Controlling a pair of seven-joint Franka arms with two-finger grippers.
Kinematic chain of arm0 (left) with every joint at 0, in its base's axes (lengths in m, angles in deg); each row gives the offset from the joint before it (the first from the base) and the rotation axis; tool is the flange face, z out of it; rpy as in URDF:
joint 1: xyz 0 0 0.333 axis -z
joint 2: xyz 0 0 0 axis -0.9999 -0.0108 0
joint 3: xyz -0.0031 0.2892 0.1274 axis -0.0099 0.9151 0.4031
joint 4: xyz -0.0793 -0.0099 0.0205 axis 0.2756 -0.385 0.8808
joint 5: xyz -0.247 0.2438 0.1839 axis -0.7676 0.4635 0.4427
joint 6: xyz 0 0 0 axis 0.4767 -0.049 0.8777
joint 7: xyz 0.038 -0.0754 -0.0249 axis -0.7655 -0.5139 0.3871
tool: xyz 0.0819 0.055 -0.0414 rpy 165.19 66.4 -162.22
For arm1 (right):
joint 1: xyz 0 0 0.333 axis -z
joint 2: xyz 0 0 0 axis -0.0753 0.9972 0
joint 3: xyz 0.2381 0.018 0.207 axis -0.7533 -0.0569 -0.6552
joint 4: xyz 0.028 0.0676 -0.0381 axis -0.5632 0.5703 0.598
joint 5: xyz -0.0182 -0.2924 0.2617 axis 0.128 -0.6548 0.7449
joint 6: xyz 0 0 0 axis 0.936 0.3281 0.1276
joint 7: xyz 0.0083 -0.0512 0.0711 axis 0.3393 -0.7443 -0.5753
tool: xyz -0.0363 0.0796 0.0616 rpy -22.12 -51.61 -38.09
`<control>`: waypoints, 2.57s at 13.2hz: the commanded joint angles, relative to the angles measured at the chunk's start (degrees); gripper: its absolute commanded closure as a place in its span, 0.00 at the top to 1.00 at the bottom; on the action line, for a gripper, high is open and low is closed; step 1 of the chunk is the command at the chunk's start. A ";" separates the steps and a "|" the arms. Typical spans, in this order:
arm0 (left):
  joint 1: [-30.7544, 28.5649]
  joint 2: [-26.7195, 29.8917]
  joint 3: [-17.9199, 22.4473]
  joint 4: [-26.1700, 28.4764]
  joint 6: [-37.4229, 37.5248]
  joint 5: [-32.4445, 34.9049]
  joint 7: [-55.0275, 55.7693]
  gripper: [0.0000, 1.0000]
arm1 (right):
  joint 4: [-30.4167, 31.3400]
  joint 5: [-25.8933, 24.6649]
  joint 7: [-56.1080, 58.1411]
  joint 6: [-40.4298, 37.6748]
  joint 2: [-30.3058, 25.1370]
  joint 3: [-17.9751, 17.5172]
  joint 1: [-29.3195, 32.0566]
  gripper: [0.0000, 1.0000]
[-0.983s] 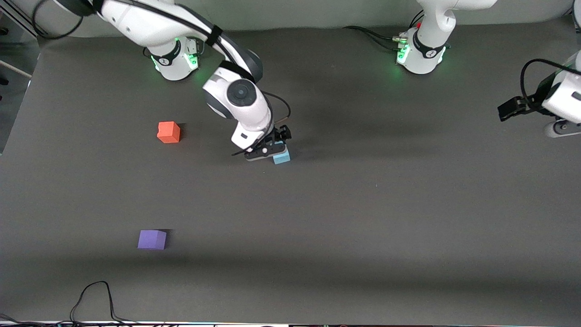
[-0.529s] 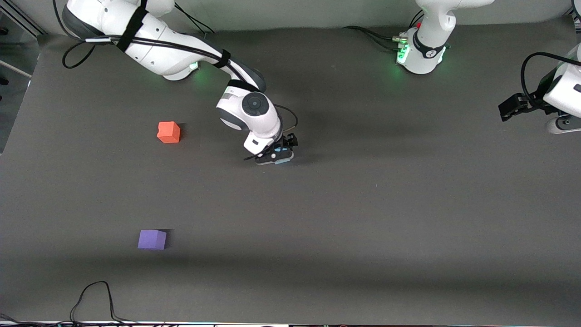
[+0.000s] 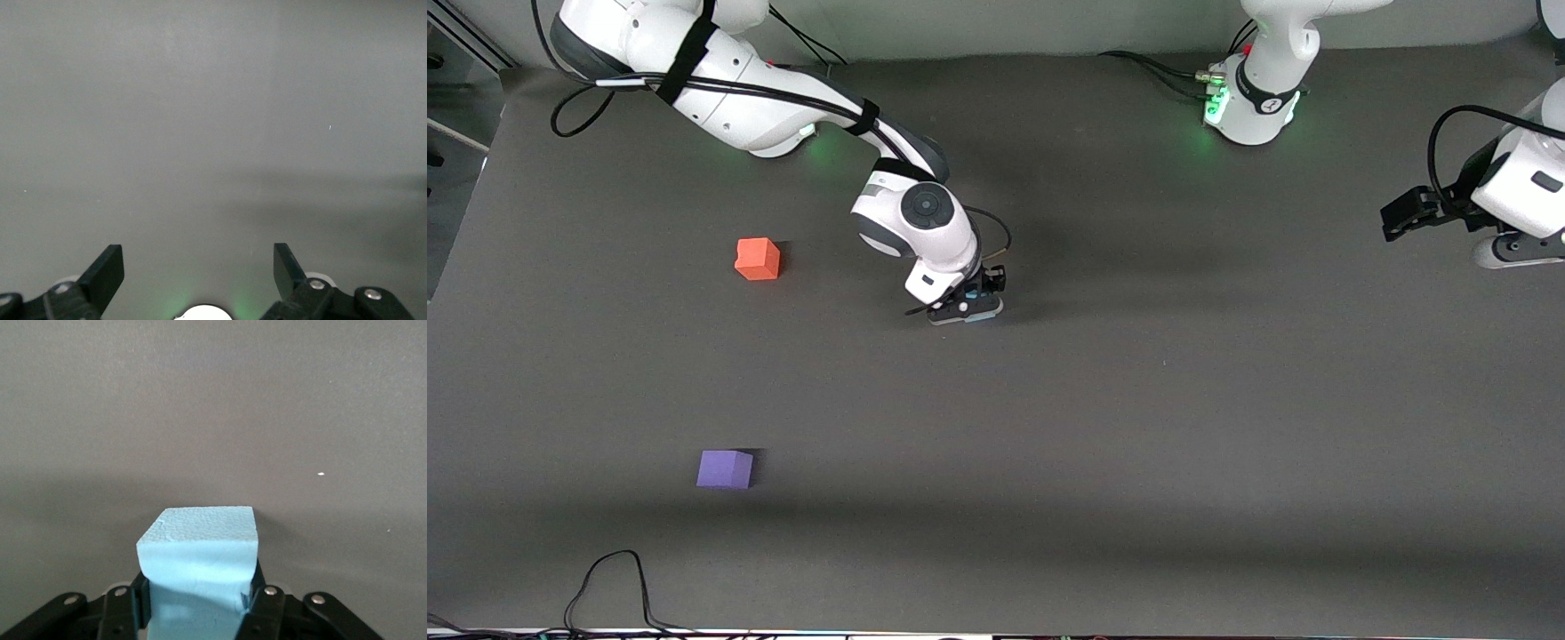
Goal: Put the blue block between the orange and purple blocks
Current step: 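Grasp the blue cube with the right gripper while the left gripper withdraws, then carry the blue cube with the right gripper between orange and purple cubes, then open the right gripper and lift it off the blue cube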
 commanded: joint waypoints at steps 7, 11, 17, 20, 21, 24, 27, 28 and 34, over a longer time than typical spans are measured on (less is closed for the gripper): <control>0.05 0.38 -0.48 -3.00 6.81 -1.62 -0.67 1.00 | -1.98 24.88 23.37 -19.14 -19.92 9.98 4.44 0.32; -0.04 0.64 -0.39 -3.09 7.96 -1.35 -0.76 1.00 | -1.46 36.18 39.23 -24.43 -25.05 25.37 4.00 0.28; 1.19 0.47 -1.54 -2.91 9.09 -0.92 2.84 1.00 | 5.91 36.10 51.61 -20.50 -24.35 35.85 3.91 0.28; 1.19 0.29 -1.54 -2.91 8.48 -0.83 2.93 1.00 | 11.10 35.31 54.27 -11.28 -22.59 36.65 4.00 0.28; 1.19 0.29 -1.54 -2.91 8.48 -1.00 2.85 1.00 | 12.24 35.04 54.27 -8.12 -21.71 37.17 3.92 0.28; 1.19 0.38 -1.54 -2.91 8.92 -1.35 2.84 1.00 | 12.34 33.99 55.67 -5.02 -19.95 37.44 4.00 0.28; 1.19 0.38 -1.54 -2.91 8.49 -1.18 2.84 1.00 | 12.34 33.81 58.40 -2.21 -18.11 39.46 4.00 0.30; 1.28 0.20 -1.54 -2.91 8.05 -1.18 2.84 1.00 | 12.34 33.81 58.58 -2.11 -17.58 39.47 4.09 0.31; 1.19 0.46 -1.54 -2.91 8.57 -1.44 2.93 1.00 | 12.43 33.90 58.84 -0.62 -15.91 39.55 4.27 0.38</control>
